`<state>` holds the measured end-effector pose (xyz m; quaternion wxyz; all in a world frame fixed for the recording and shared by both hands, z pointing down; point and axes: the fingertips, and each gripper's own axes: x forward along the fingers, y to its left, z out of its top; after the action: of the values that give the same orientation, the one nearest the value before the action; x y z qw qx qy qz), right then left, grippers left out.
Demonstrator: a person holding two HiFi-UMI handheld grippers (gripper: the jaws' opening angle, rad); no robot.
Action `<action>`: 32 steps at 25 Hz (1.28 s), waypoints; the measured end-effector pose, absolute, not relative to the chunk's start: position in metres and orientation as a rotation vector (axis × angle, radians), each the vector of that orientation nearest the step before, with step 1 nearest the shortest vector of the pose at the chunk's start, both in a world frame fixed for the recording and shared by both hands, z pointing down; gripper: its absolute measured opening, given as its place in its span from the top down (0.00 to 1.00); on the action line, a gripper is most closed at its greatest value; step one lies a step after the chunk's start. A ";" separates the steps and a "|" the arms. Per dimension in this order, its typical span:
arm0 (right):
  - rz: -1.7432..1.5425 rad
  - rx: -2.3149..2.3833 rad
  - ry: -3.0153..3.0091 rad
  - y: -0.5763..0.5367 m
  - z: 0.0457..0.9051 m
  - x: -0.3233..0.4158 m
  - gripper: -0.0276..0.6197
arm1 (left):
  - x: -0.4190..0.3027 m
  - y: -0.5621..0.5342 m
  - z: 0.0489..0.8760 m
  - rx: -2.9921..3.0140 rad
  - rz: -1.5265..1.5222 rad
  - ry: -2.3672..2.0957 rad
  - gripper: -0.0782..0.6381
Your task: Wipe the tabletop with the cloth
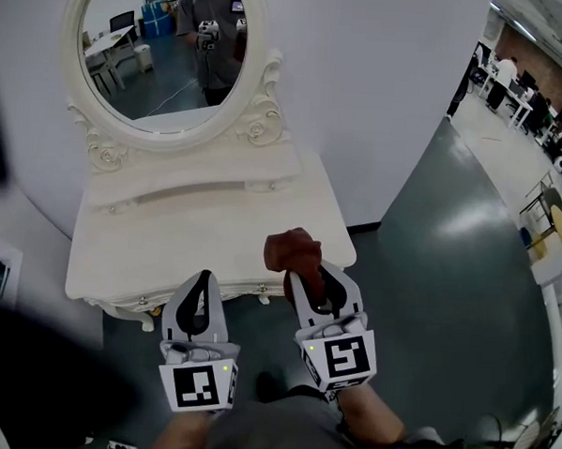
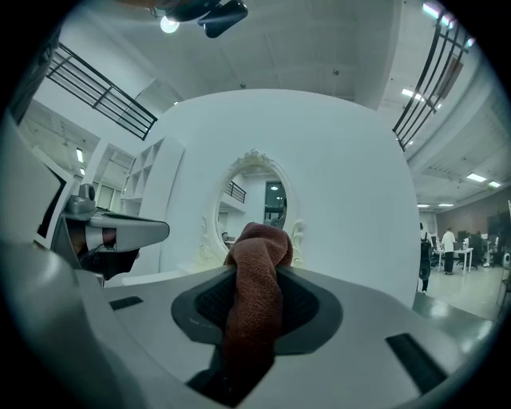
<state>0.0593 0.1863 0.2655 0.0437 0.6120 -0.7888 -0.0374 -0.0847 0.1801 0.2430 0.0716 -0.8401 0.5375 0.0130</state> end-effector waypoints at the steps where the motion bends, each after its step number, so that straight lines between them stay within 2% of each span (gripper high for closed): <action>1: -0.117 1.876 -2.406 0.183 0.265 0.059 0.80 | -0.084 0.176 0.243 -2.529 0.041 1.609 0.88; 13: -0.078 1.940 -2.356 0.133 0.269 0.083 0.80 | -0.061 0.125 0.253 -2.571 0.004 1.560 0.88; 32: 0.008 1.799 -2.462 -0.011 0.283 0.126 0.80 | -0.011 -0.015 0.253 -2.512 -0.037 1.669 0.88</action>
<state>0.1255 -0.0108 0.2829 0.0461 0.5892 -0.8067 0.0026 -0.0107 -0.0151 0.2534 0.0629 -0.8312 0.5523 -0.0122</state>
